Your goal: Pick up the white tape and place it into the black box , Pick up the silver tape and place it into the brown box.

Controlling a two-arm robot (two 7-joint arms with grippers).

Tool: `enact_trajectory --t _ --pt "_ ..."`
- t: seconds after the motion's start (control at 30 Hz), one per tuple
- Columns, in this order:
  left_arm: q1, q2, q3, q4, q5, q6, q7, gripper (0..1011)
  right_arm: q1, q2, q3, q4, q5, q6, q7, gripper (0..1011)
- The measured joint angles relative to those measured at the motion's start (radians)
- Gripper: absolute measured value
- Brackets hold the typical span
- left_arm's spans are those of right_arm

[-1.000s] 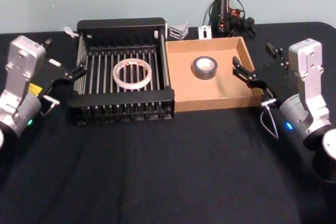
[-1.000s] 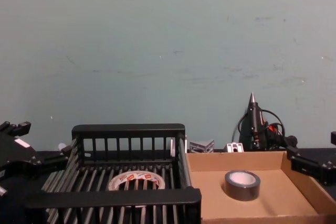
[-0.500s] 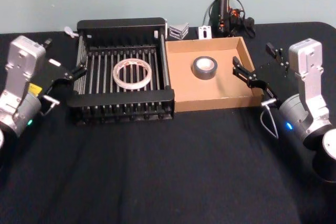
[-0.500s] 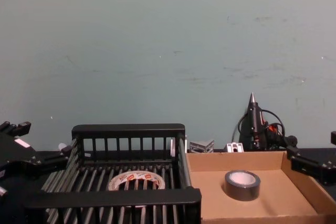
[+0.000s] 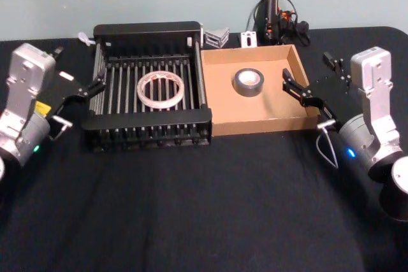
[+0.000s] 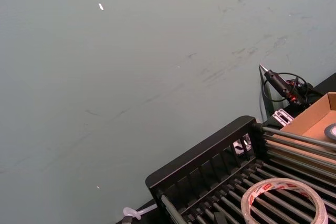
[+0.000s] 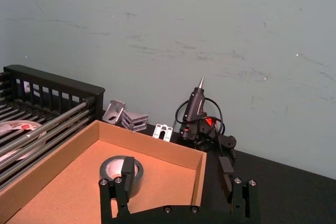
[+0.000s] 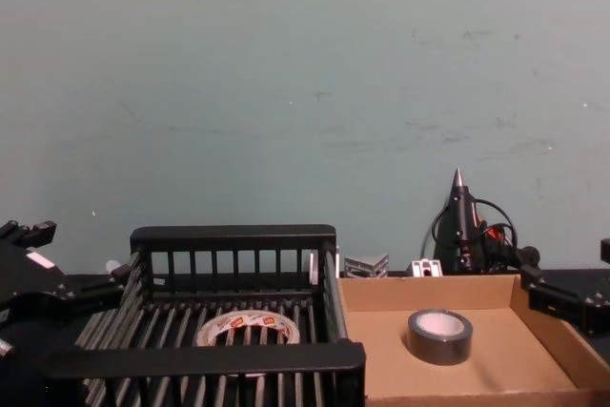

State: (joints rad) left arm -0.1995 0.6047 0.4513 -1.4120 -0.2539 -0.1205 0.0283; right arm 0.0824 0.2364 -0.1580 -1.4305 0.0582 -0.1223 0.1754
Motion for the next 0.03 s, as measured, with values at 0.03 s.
enact_trajectory --t 0.03 --pt "0.000 0.000 0.000 0.000 0.000 0.000 0.000 1001 0.000 0.000 0.000 0.000 0.000 0.000 0.000 1002"
